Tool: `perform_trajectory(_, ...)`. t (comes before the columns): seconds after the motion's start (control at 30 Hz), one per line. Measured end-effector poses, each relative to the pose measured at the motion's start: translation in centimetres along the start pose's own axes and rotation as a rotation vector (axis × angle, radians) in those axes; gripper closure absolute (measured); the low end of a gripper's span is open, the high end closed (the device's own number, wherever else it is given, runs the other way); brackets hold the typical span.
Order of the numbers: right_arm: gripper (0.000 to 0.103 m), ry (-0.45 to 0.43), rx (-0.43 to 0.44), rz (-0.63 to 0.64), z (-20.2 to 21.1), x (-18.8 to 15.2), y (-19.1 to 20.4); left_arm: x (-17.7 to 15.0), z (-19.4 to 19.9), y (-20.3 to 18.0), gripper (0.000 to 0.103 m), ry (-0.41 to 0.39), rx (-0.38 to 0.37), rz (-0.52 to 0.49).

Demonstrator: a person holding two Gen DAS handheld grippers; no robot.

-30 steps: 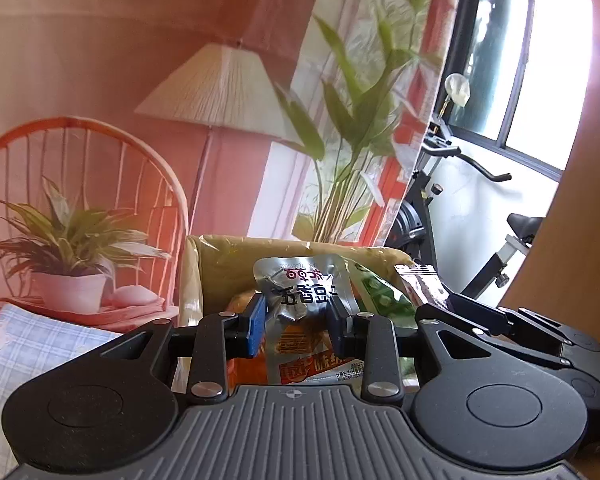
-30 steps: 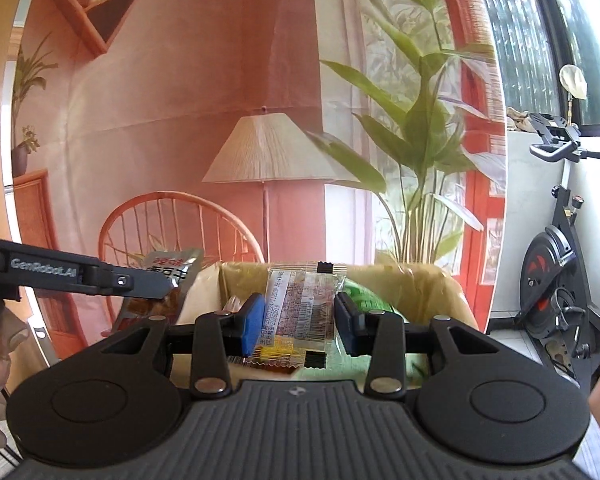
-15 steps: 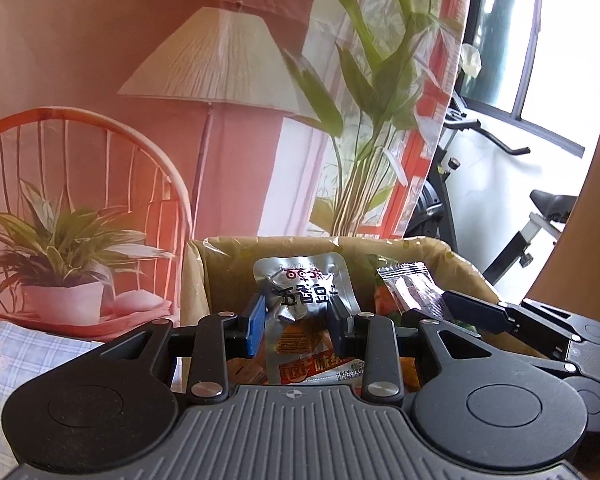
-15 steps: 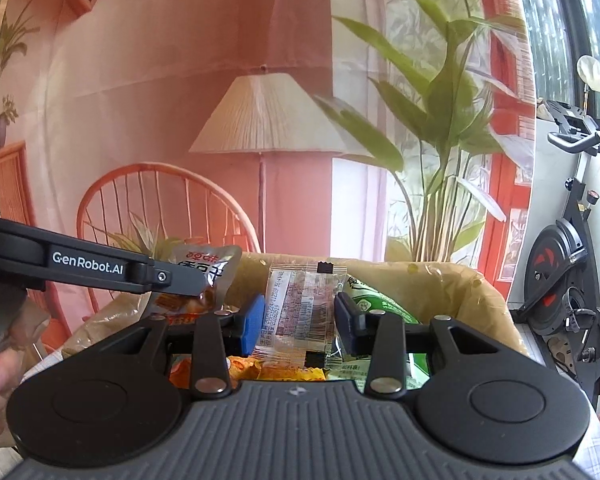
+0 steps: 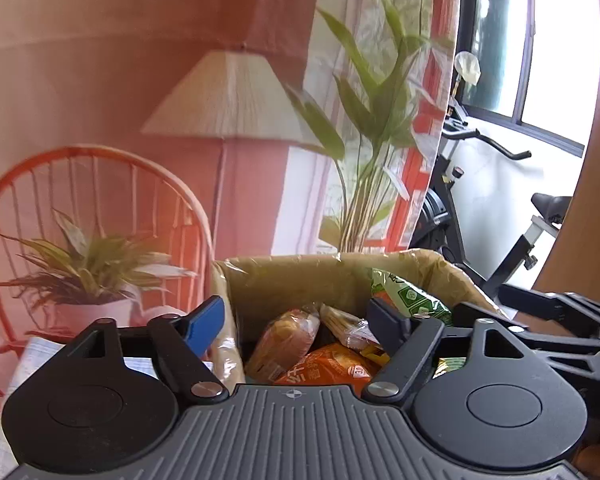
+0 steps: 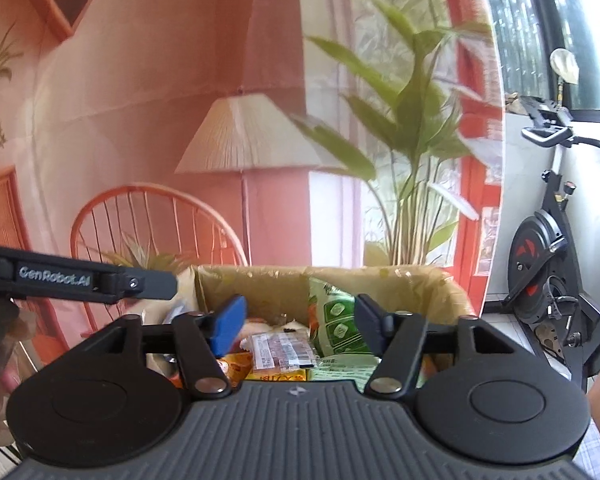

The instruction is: Organize snacks

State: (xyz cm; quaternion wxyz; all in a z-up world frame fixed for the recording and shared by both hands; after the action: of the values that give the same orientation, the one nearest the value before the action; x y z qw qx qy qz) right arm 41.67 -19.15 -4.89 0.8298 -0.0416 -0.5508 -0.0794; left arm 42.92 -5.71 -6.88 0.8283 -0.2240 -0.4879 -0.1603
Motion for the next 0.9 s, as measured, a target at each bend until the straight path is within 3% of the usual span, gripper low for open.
perform_trajectory(0.2,0.0,-0.041,-0.027,-0.033,4.8,1.6,-0.8,0.2,4.4,-1.6,0.015,-0.026,0.061,-0.043)
perform_trajectory(0.37,0.0,-0.058,-0.034,-0.025,9.0,2.5,-0.6,-0.1,8.6,-3.1,0.01,-0.063,0.076,-0.045)
perform_trajectory(0.6,0.0,-0.1,-0.037,-0.025,14.9,2.4,0.3,-1.1,14.2,-4.9,0.009,-0.107,0.179,-0.104)
perform_trajectory(0.9,0.0,-0.13,-0.078,-0.037,20.9,1.0,1.5,-3.1,20.6,-7.3,0.009,-0.154,0.187,-0.126)
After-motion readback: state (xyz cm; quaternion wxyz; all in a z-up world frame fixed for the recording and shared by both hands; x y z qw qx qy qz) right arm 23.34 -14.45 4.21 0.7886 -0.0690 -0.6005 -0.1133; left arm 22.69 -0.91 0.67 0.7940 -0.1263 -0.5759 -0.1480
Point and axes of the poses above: each gripper's, at about its wrist camera, not at the fingertips, and z roughly against the way its jaws point, y to its left, x to its top, the point moved 7 cm from there along -z, roughly the way its jaws point, and after that the axes turned 14 degrees about -x, right-handed, at the moved point
